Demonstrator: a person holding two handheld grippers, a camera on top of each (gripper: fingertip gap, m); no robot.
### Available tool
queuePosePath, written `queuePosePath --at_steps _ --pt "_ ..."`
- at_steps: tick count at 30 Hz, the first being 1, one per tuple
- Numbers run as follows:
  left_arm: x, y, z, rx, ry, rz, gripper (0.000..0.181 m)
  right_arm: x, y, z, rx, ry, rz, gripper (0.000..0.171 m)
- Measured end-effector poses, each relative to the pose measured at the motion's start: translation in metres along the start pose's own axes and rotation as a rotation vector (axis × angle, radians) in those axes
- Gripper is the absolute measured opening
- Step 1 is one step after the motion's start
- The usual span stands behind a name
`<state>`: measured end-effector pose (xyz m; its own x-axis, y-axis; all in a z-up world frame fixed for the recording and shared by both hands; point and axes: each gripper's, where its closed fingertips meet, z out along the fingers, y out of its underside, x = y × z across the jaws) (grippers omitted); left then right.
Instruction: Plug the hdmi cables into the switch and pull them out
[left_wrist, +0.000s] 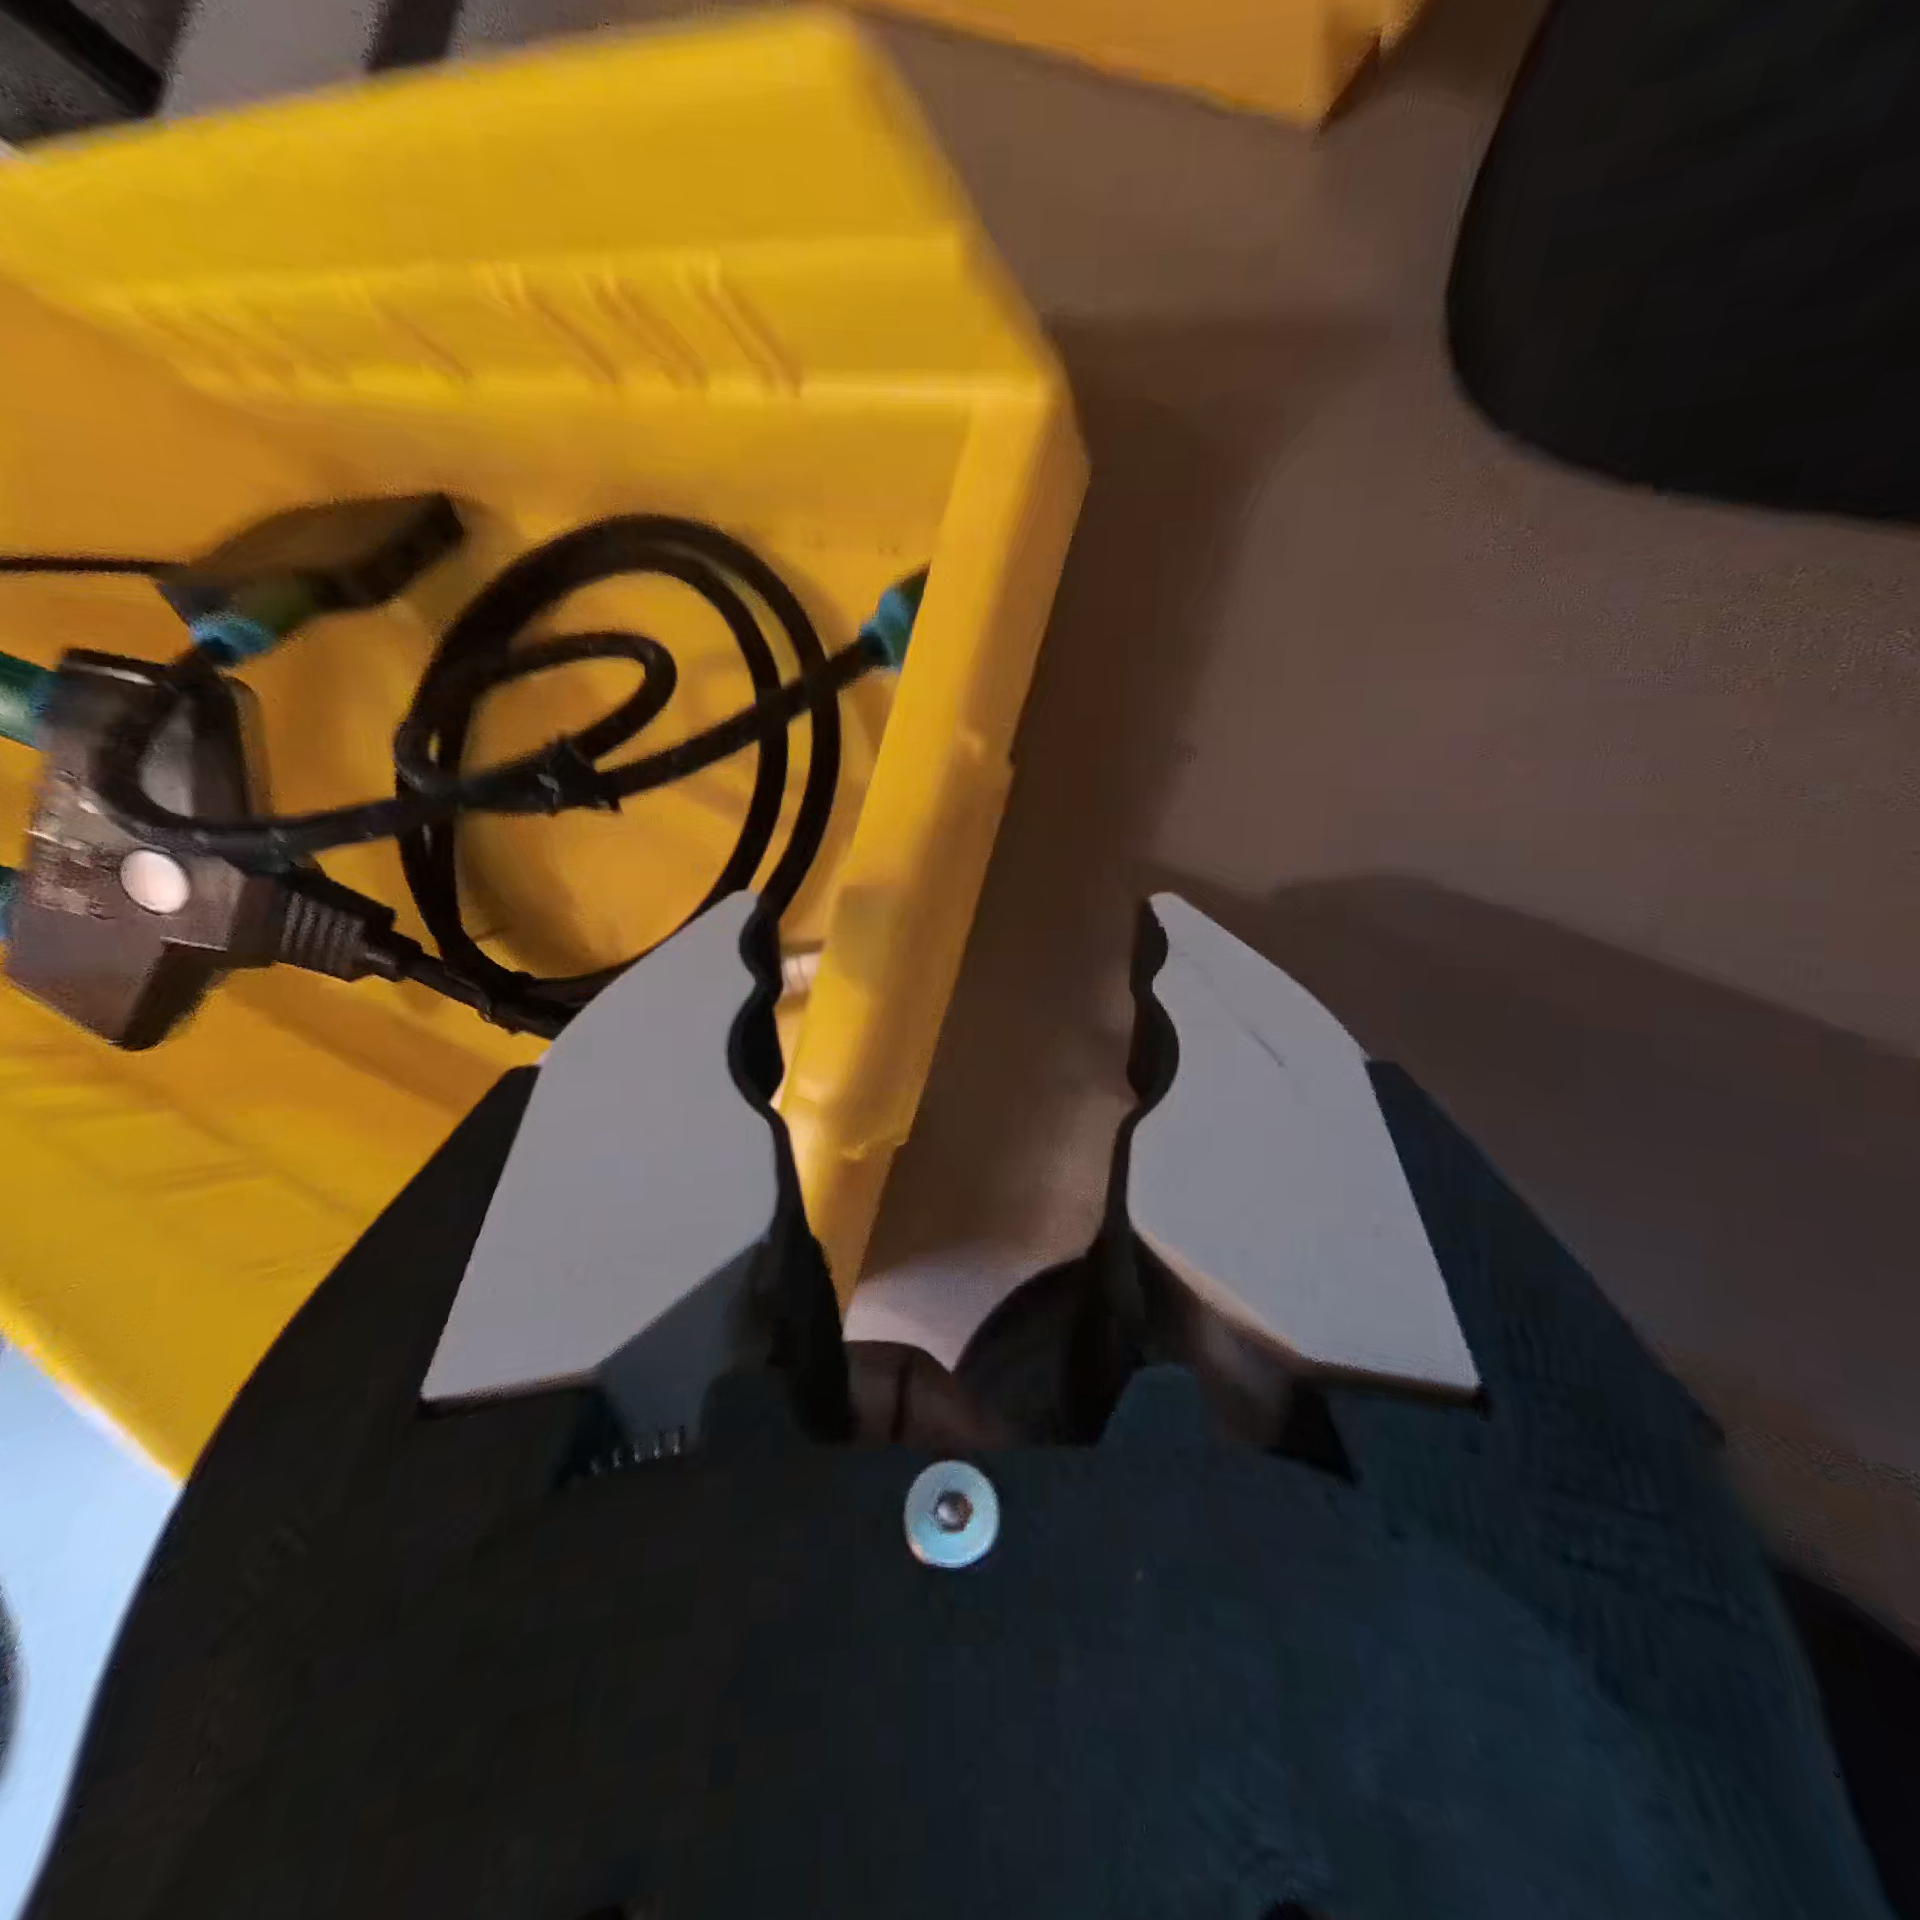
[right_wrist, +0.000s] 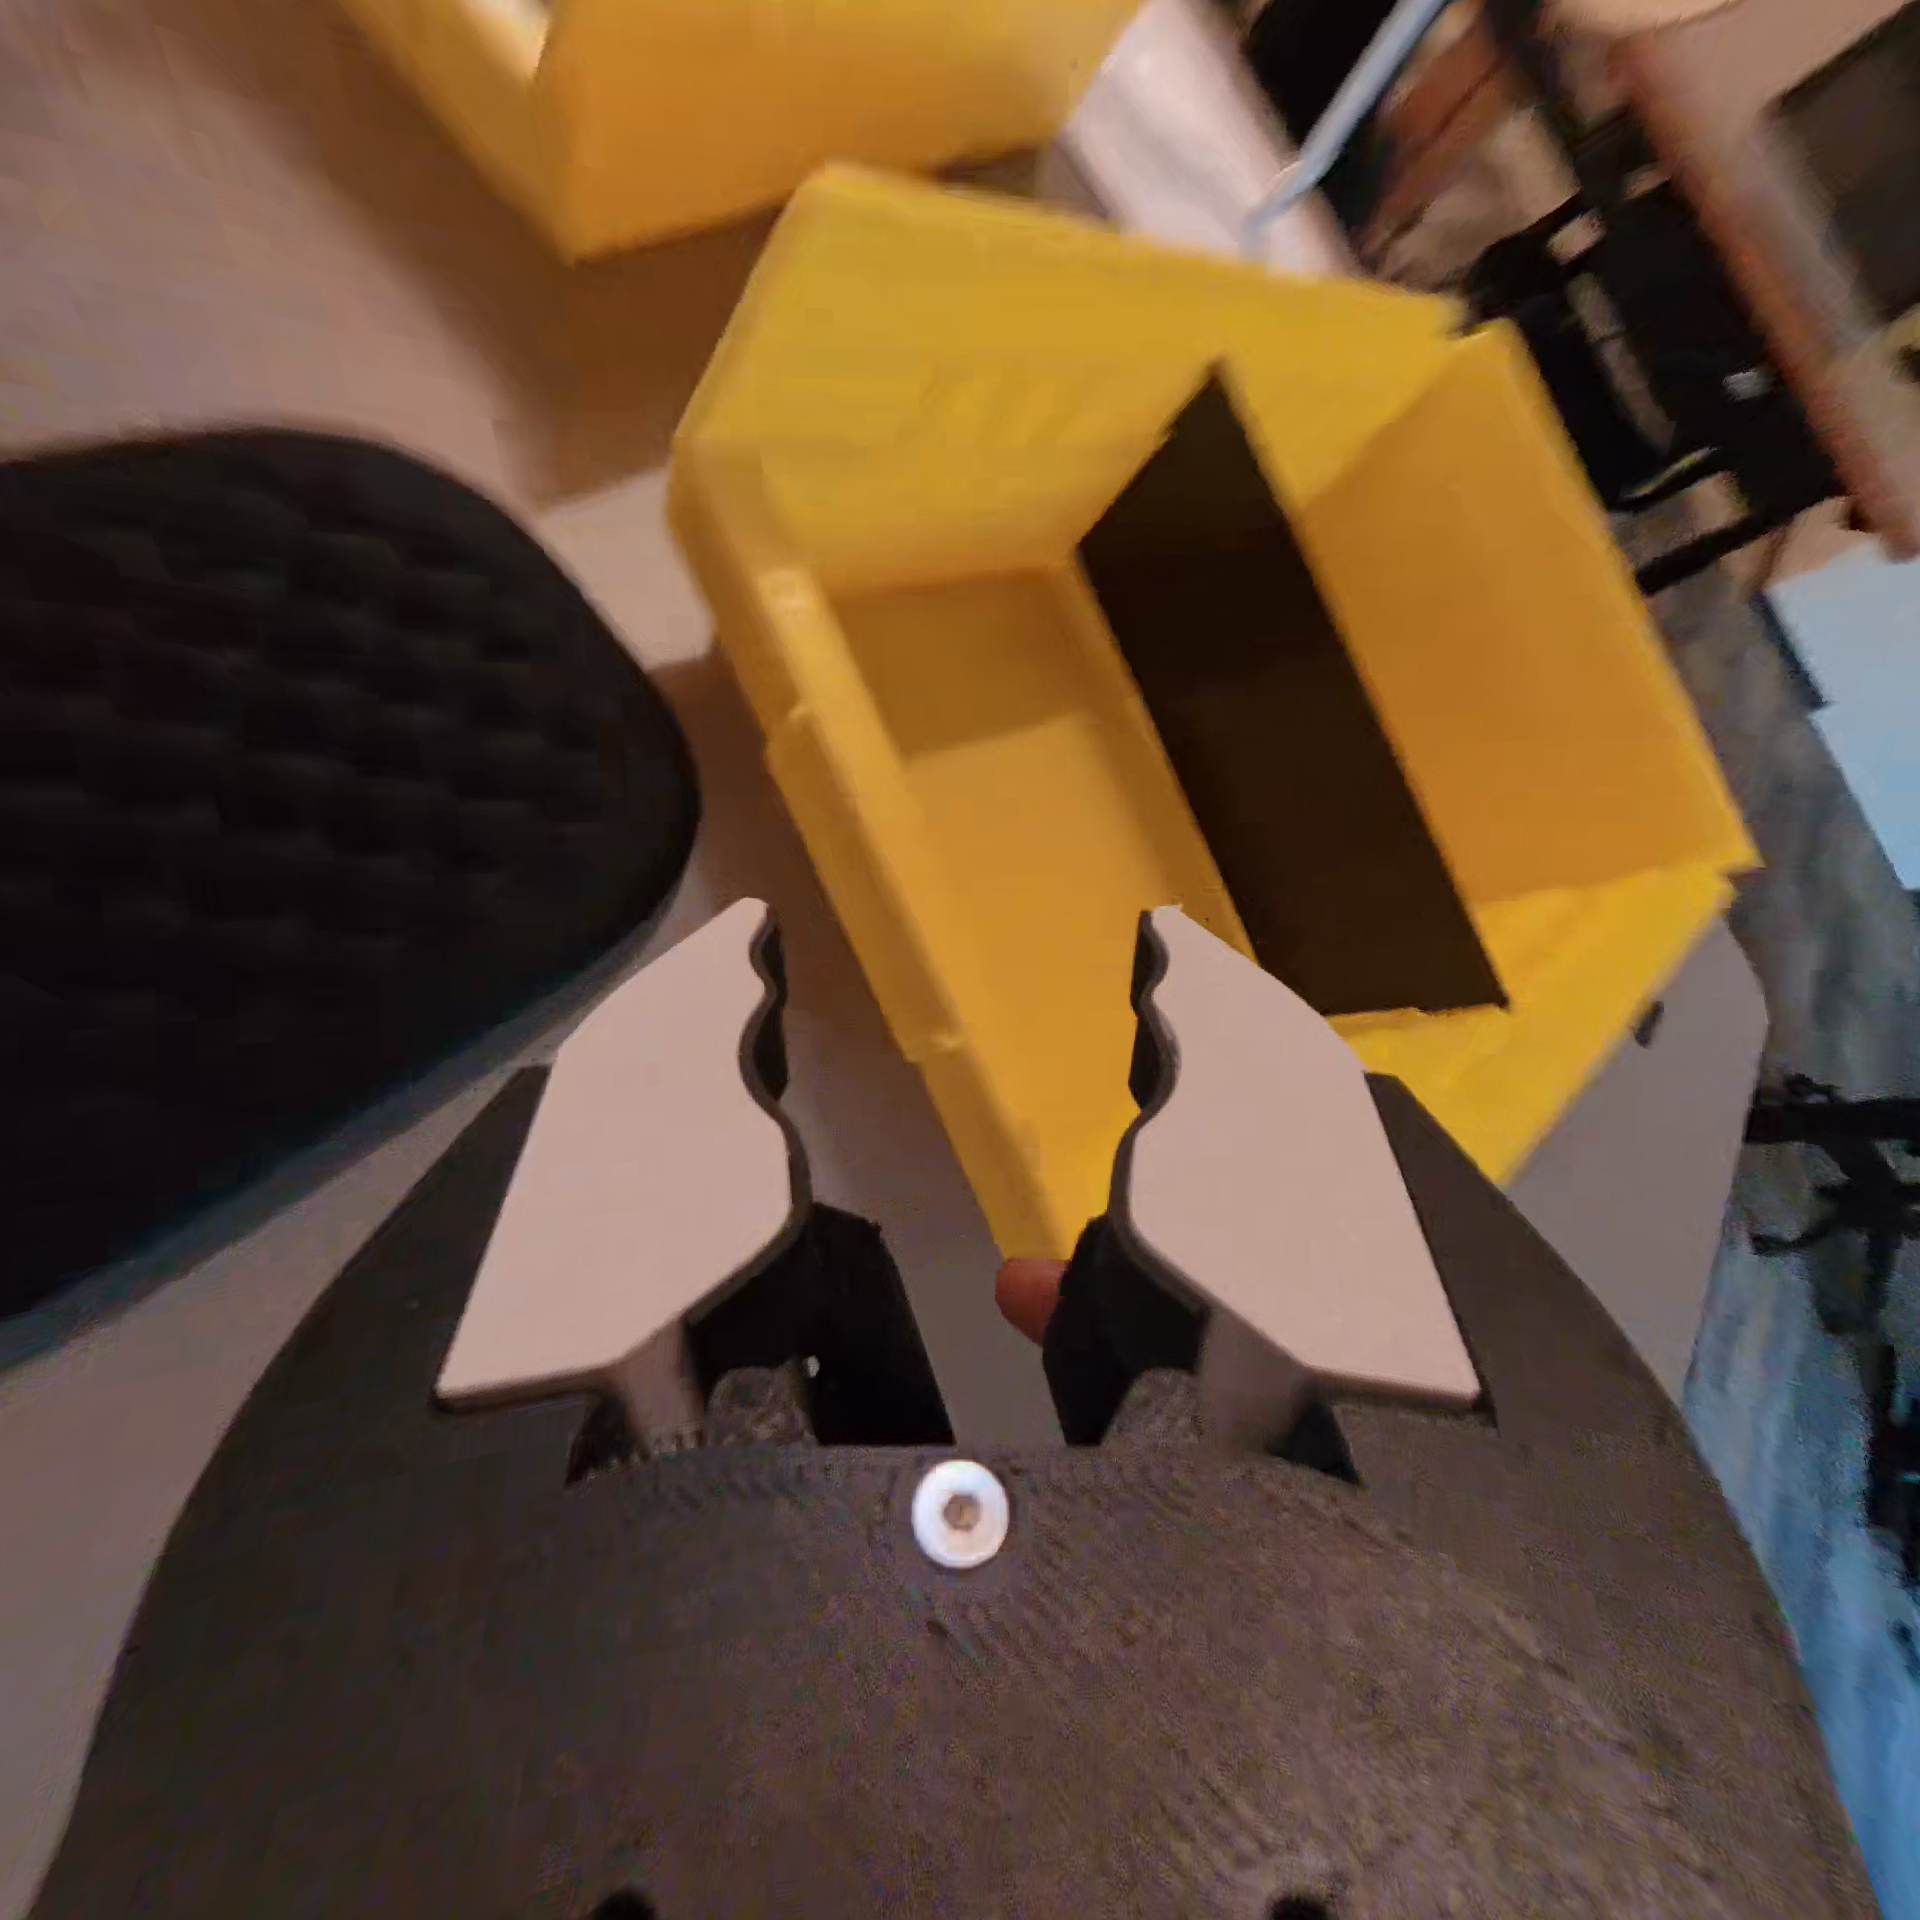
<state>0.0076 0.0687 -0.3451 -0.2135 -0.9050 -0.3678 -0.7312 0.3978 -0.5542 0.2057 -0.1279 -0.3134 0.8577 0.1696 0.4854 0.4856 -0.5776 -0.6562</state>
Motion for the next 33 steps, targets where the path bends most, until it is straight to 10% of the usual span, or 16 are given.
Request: queuePosePath --at_steps 7,24,33 --pt "-0.026 0.044 0.016 -0.066 0.018 0.003 0.035 -0.016 0.019 0.055 -0.261 -0.088 -0.301 0.032" --pt "-0.047 0.204 -0.097 -0.044 -0.010 0.051 0.034 -0.002 0.058 0.022 -0.226 -0.091 -0.304 0.034" --pt "-0.057 0.234 -0.131 -0.024 -0.082 -0.104 0.049 0.010 0.069 -0.006 -0.141 -0.007 -0.137 0.049"
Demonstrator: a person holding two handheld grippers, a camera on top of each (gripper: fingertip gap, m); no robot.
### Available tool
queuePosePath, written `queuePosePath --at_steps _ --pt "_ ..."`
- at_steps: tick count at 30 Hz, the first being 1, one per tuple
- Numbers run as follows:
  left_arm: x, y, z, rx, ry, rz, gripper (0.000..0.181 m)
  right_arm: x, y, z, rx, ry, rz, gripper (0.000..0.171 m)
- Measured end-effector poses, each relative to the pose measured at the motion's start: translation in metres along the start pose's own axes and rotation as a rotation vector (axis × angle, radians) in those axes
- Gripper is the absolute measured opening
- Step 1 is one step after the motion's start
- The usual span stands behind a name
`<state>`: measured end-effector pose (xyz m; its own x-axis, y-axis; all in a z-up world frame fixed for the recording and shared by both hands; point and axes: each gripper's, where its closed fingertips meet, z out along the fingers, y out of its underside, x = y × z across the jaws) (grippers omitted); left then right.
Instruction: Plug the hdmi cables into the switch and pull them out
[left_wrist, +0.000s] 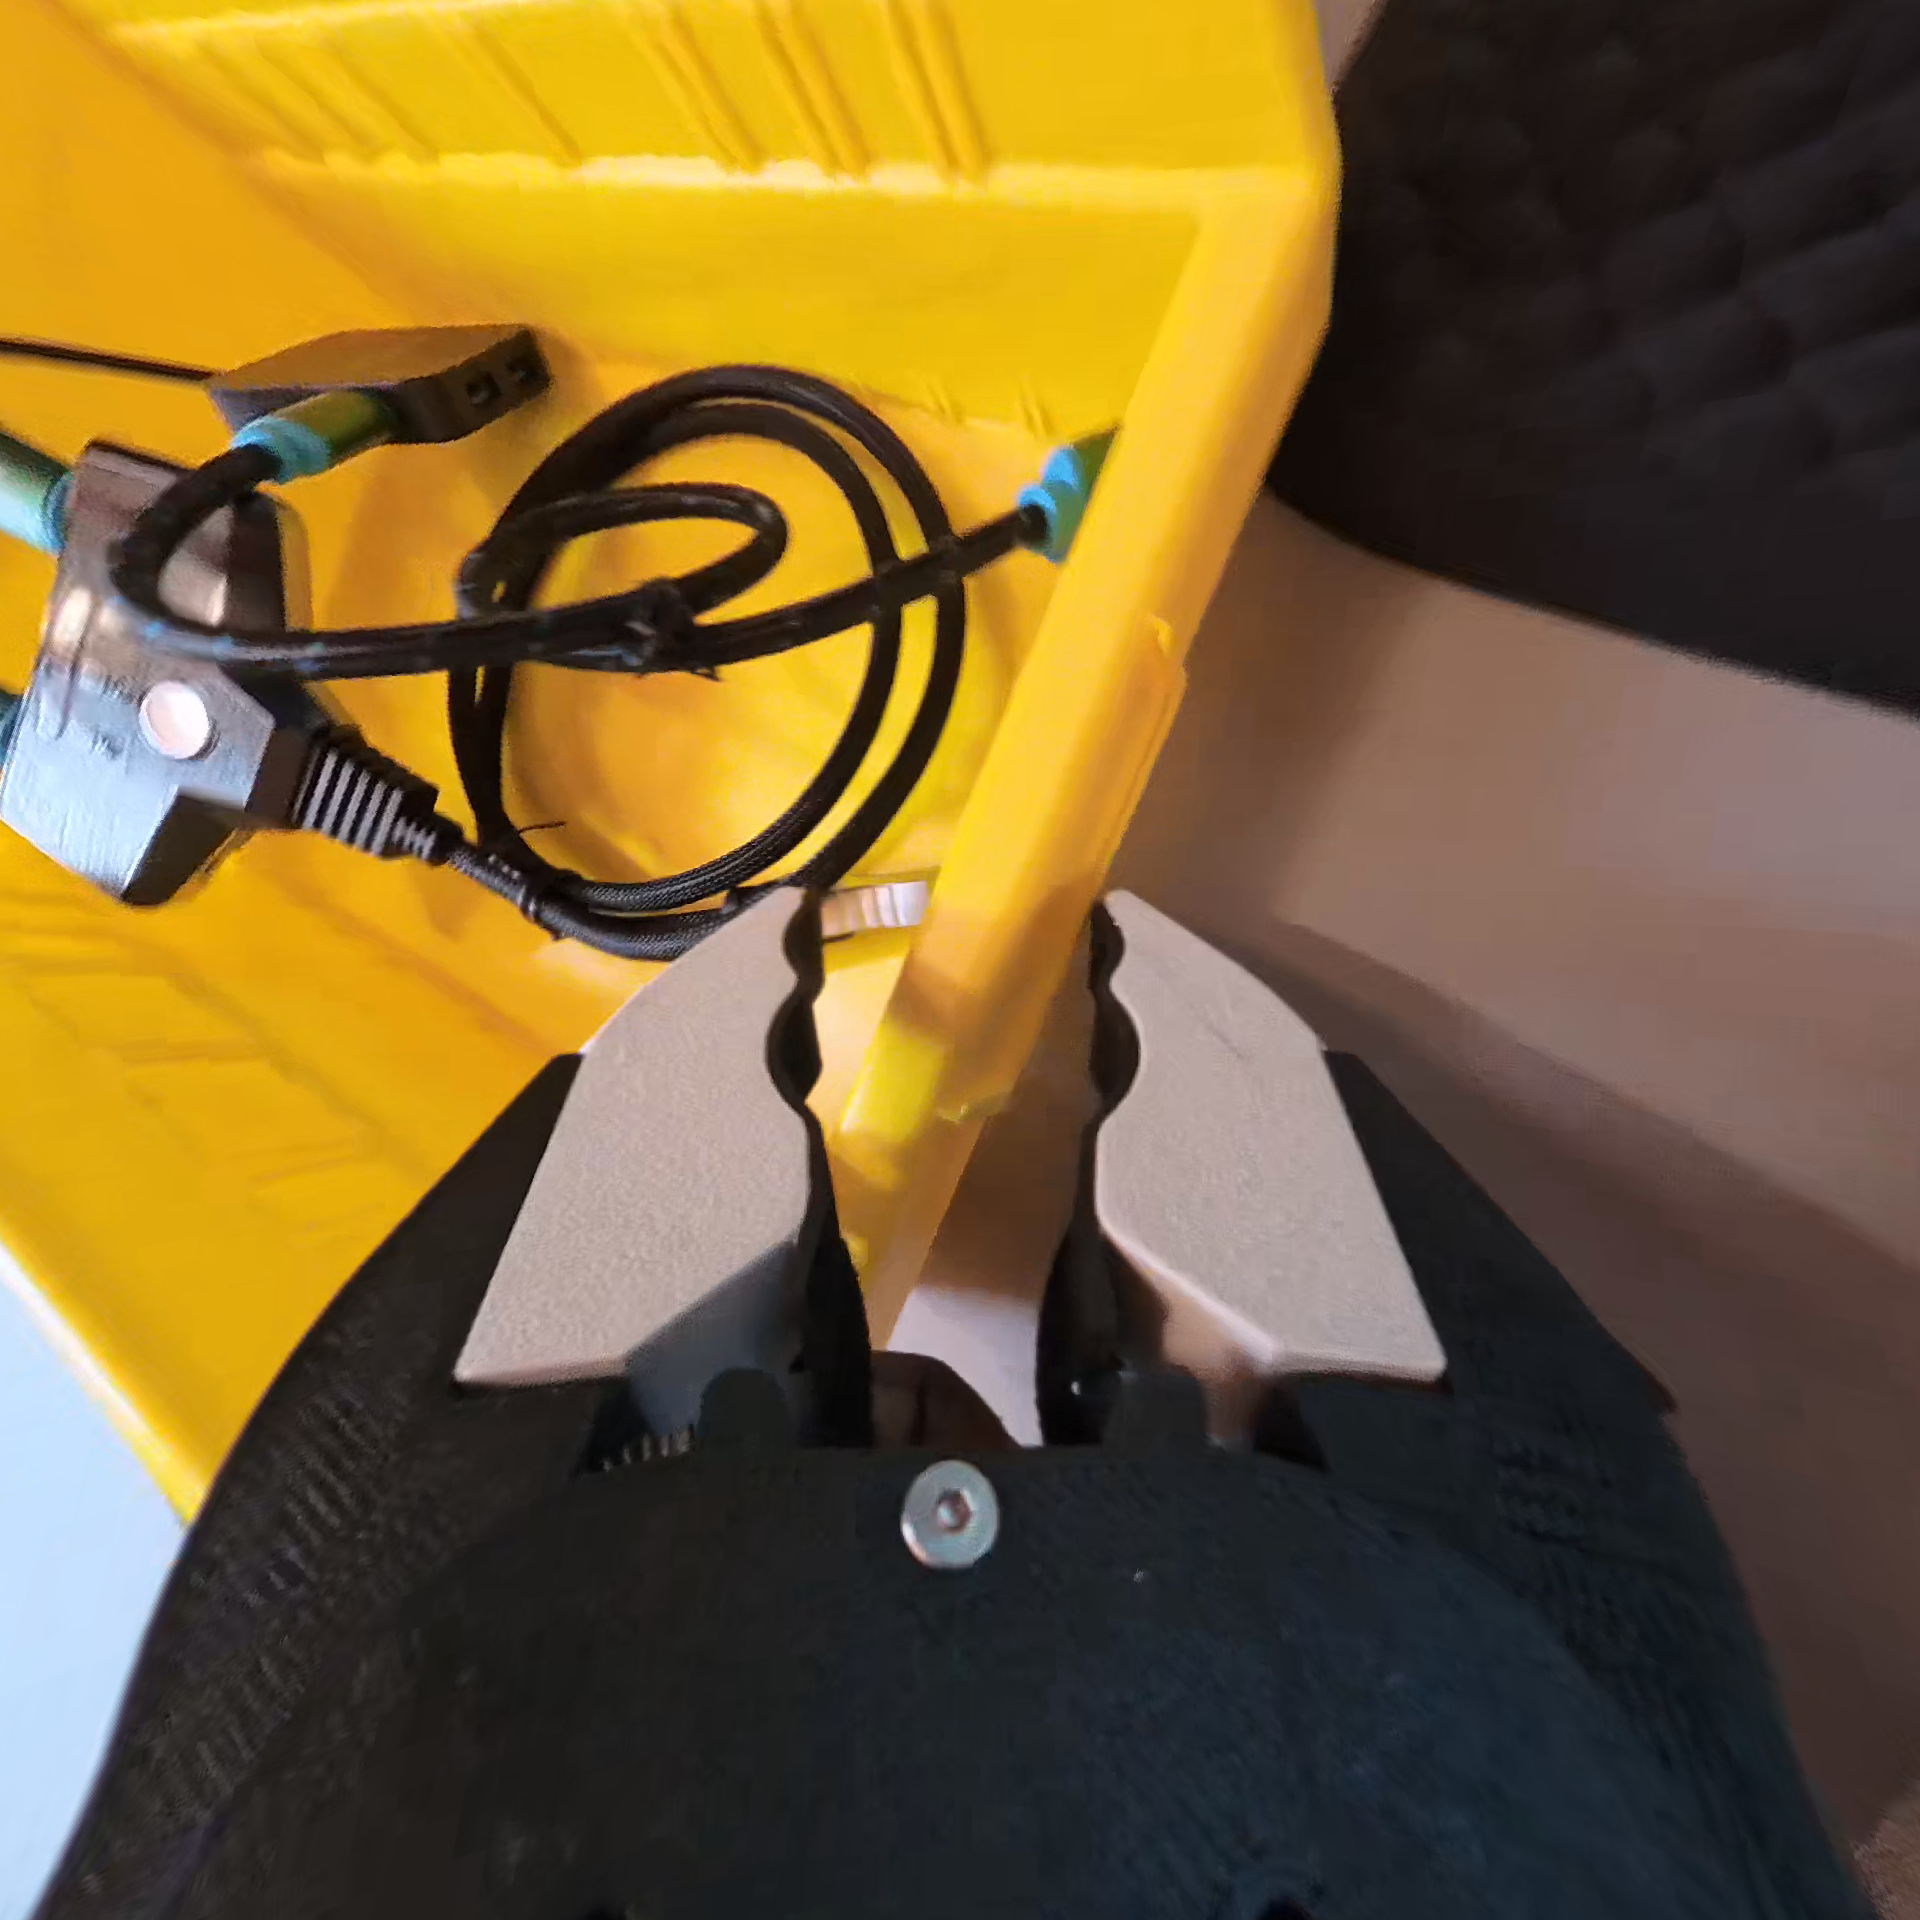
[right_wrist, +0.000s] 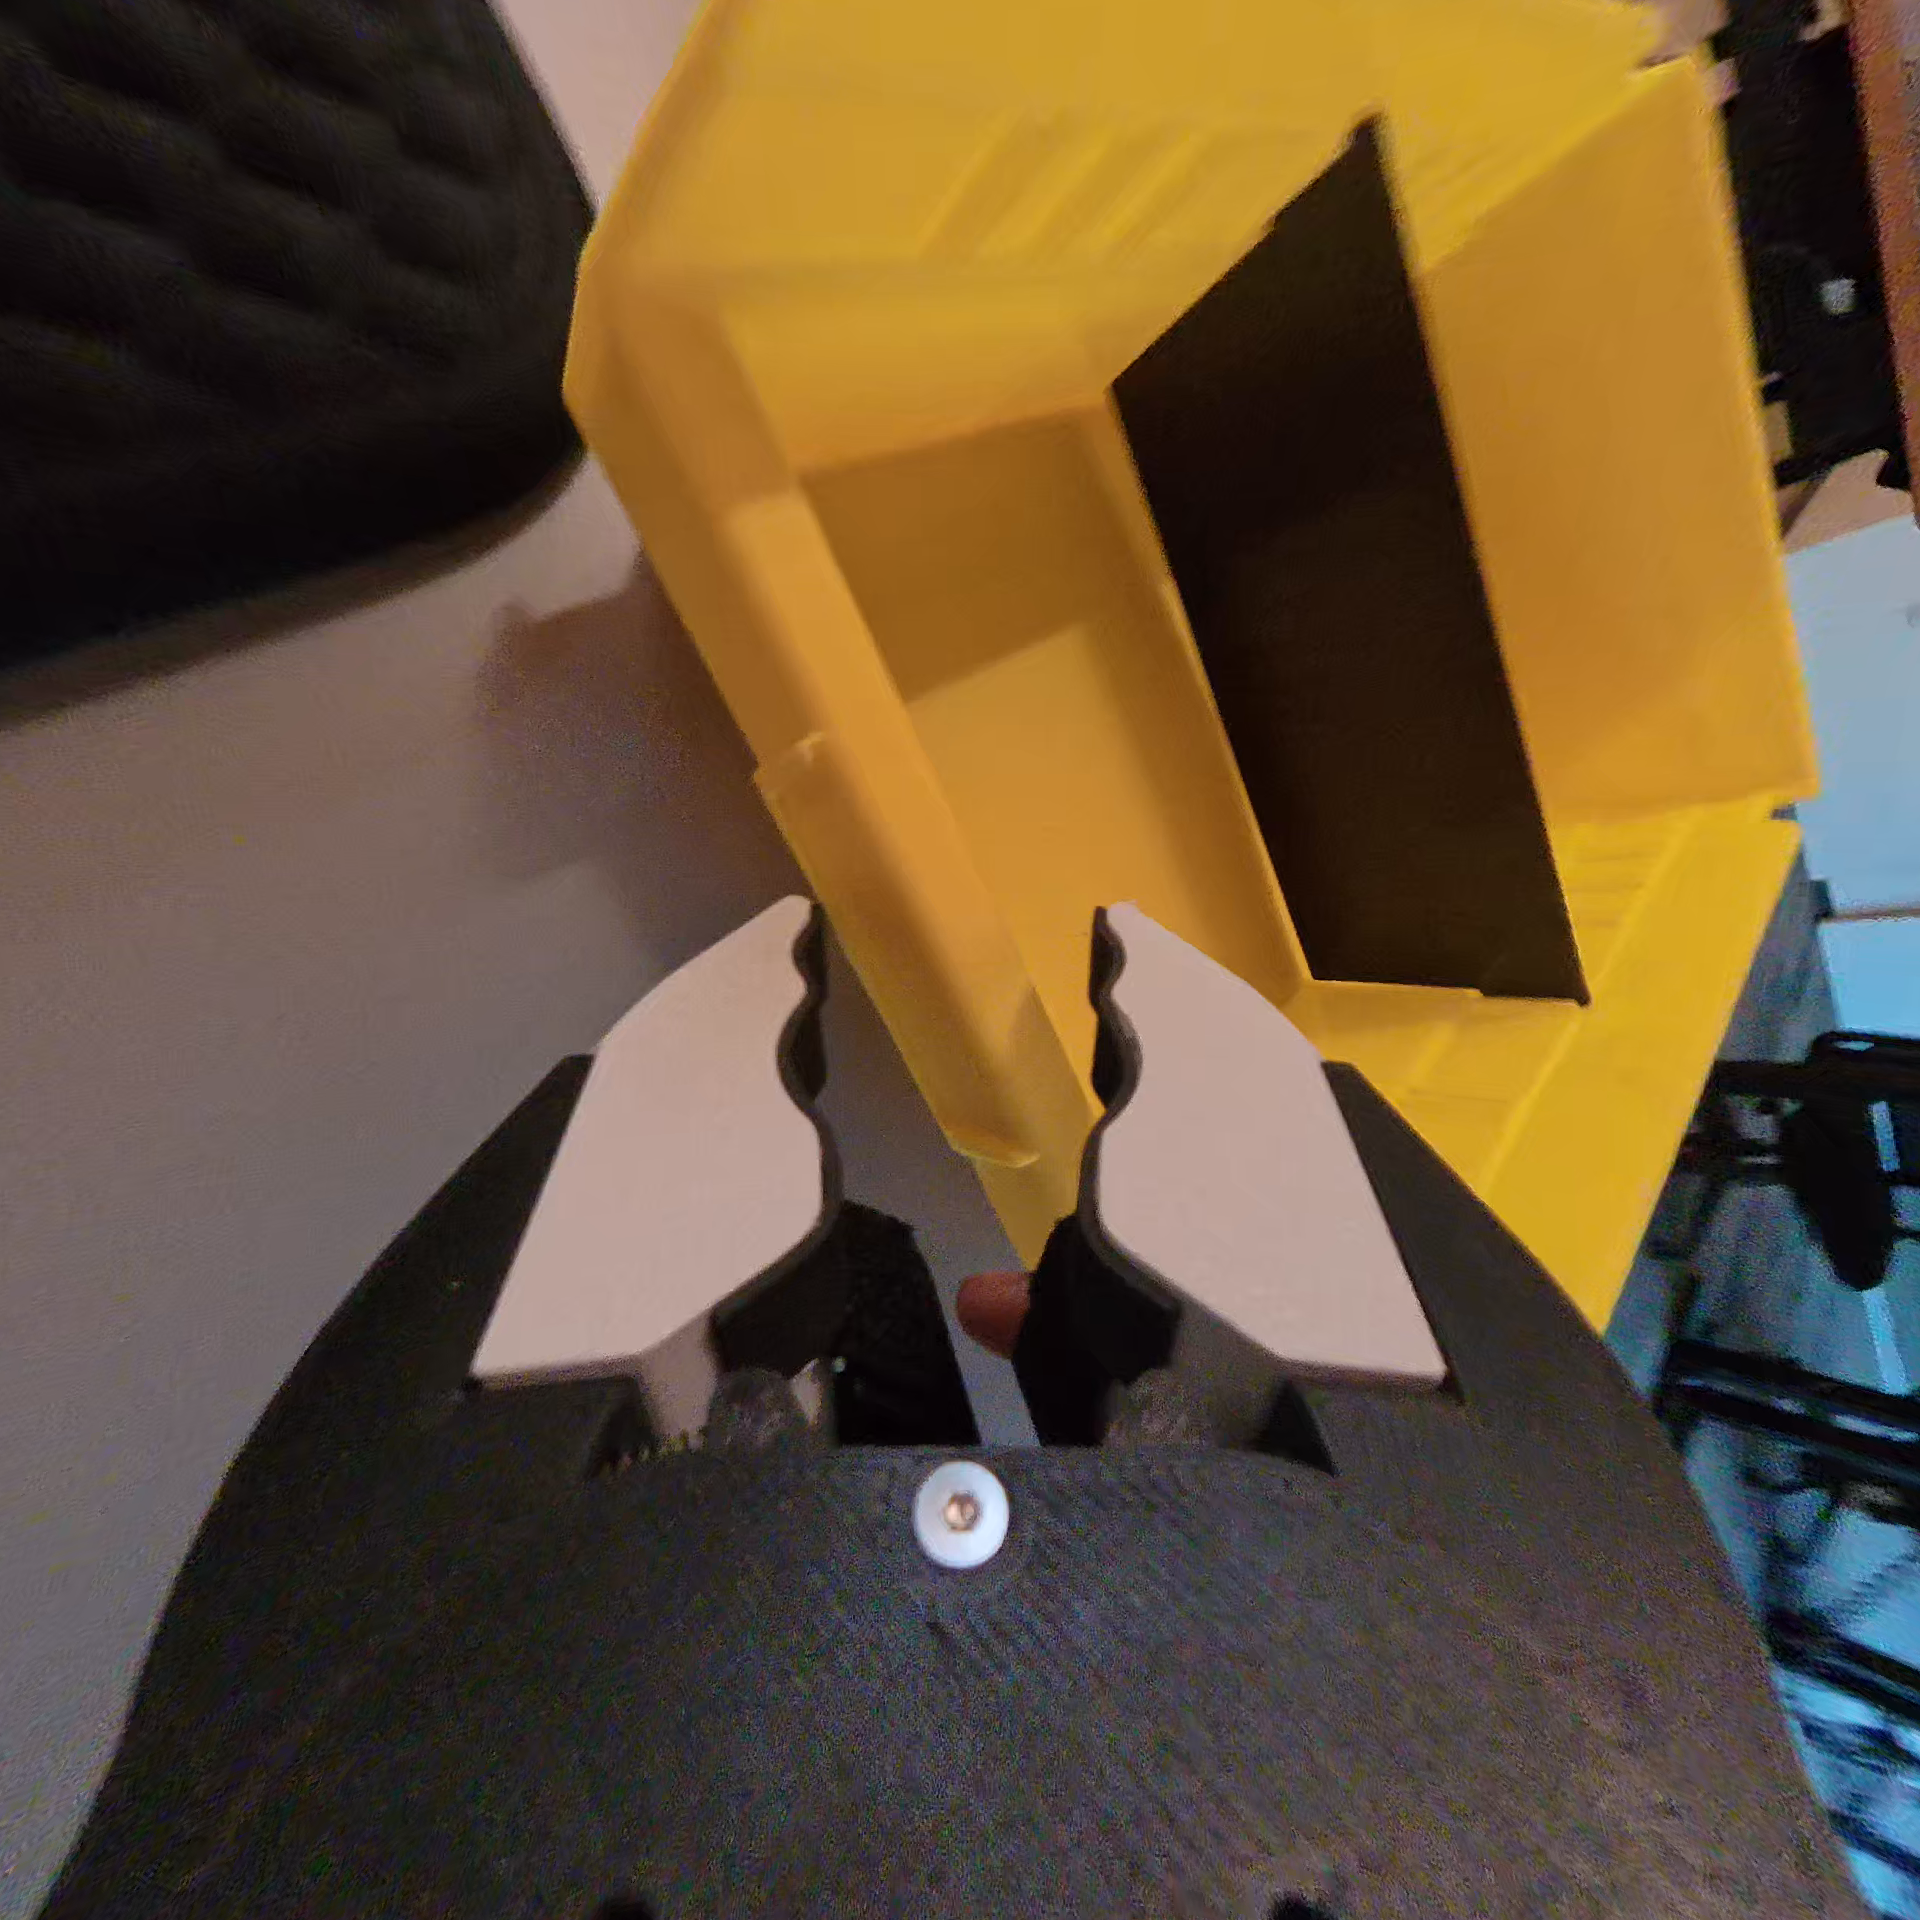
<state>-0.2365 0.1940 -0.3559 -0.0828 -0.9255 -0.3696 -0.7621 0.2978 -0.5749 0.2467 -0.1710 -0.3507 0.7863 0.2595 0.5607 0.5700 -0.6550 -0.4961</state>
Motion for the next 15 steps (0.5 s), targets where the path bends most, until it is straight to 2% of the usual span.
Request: queuePosePath --at_steps 2,6,9,13,15 --pt "-0.005 -0.013 -0.009 0.054 -0.023 -0.124 0.057 0.007 -0.014 -0.013 0.117 0.043 0.112 0.052" --pt "-0.012 -0.059 -0.037 0.270 0.006 -0.274 0.059 0.018 -0.055 -0.052 0.418 0.109 0.216 0.055" --pt "-0.042 -0.085 -0.046 0.347 -0.130 -0.284 0.059 0.014 -0.073 -0.068 0.496 0.128 0.207 0.061" --pt "-0.080 -0.097 -0.036 0.197 -0.352 -0.127 0.059 0.003 -0.089 -0.078 0.518 0.149 0.172 0.066" --pt "-0.103 -0.092 -0.031 0.086 -0.432 -0.146 0.056 -0.003 -0.095 -0.083 0.524 0.170 0.144 0.065"
